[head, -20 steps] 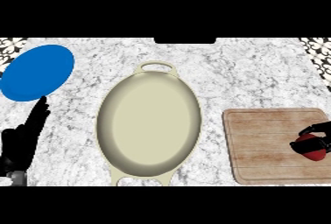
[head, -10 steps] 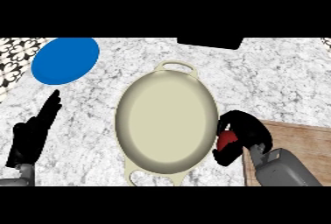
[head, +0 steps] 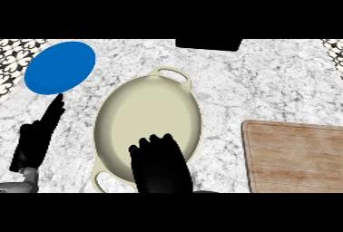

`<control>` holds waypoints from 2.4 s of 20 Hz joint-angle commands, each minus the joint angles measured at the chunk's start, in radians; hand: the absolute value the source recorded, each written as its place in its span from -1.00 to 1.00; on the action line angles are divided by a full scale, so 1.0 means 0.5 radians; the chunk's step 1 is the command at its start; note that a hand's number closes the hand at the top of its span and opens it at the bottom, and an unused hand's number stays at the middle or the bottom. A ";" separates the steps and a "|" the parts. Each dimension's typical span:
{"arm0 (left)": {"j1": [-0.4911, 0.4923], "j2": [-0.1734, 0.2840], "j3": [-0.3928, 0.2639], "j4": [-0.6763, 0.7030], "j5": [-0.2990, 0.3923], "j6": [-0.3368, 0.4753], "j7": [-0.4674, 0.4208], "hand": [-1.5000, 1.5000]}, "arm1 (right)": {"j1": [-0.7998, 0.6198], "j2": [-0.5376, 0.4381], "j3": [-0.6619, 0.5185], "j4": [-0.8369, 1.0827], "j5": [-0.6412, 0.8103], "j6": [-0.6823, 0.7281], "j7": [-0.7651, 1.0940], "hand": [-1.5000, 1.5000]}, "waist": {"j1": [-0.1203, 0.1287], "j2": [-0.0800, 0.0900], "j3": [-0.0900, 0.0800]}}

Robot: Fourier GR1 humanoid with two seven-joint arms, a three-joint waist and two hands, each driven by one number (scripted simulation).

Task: Pick the tomato from the cutting board and place it in the pot

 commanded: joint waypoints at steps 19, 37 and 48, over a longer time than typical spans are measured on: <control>-0.001 -0.007 0.089 0.016 0.005 0.020 -0.023 0.00 | -0.748 0.129 -0.023 0.148 0.248 -0.817 0.595 1.00 | -0.099 0.054 0.010; -0.004 -0.036 0.120 0.021 -0.030 -0.027 -0.071 0.00 | -1.185 0.130 -0.365 1.629 -0.296 -1.190 -0.442 1.00 | -0.101 0.075 0.012; 0.038 -0.097 0.050 -0.050 -0.102 -0.004 -0.054 0.00 | -1.119 0.130 -0.433 1.992 -0.936 -1.527 -0.927 -1.00 | -0.015 0.096 0.013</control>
